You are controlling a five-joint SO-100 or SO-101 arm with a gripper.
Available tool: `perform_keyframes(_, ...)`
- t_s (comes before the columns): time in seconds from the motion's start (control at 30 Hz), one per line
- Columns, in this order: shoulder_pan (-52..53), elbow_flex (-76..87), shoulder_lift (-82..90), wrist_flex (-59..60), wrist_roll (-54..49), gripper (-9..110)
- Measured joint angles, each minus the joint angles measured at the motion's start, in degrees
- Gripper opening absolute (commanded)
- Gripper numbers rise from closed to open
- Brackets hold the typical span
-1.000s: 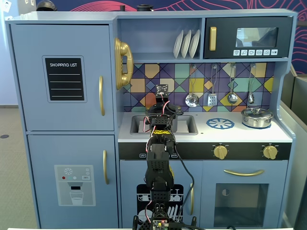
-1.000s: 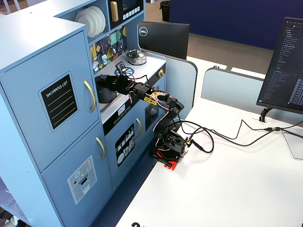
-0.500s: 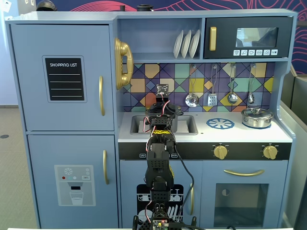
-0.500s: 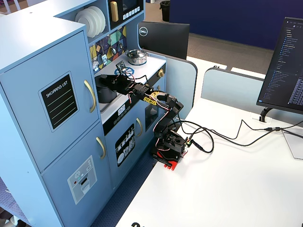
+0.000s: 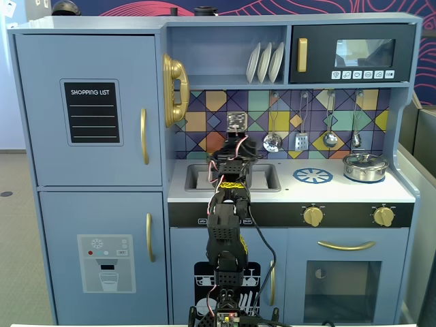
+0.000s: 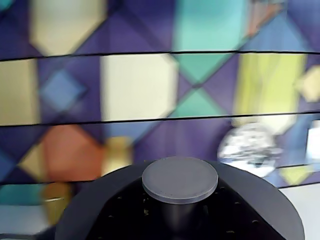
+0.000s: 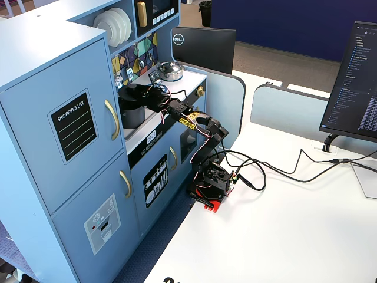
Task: Take off the lid from the gray recipient and place it on the counter
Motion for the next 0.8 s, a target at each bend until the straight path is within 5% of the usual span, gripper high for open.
perform_keyframes(0.8,22.59,3.43,0.53,-2.99,-0.35,0)
